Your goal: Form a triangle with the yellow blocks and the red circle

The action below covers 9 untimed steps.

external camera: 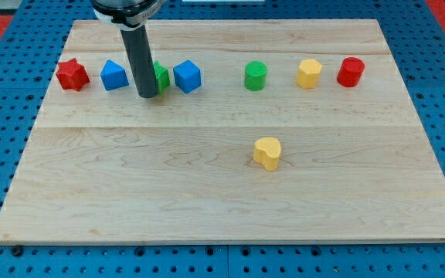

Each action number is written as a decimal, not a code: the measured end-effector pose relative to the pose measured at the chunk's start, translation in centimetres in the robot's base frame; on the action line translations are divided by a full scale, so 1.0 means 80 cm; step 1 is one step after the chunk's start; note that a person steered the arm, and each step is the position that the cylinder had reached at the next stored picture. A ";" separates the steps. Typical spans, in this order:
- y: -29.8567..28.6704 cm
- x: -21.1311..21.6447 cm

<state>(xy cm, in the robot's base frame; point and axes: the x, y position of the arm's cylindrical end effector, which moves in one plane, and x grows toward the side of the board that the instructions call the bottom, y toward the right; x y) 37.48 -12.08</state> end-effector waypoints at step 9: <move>0.300 0.109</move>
<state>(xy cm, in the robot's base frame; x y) 46.18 11.90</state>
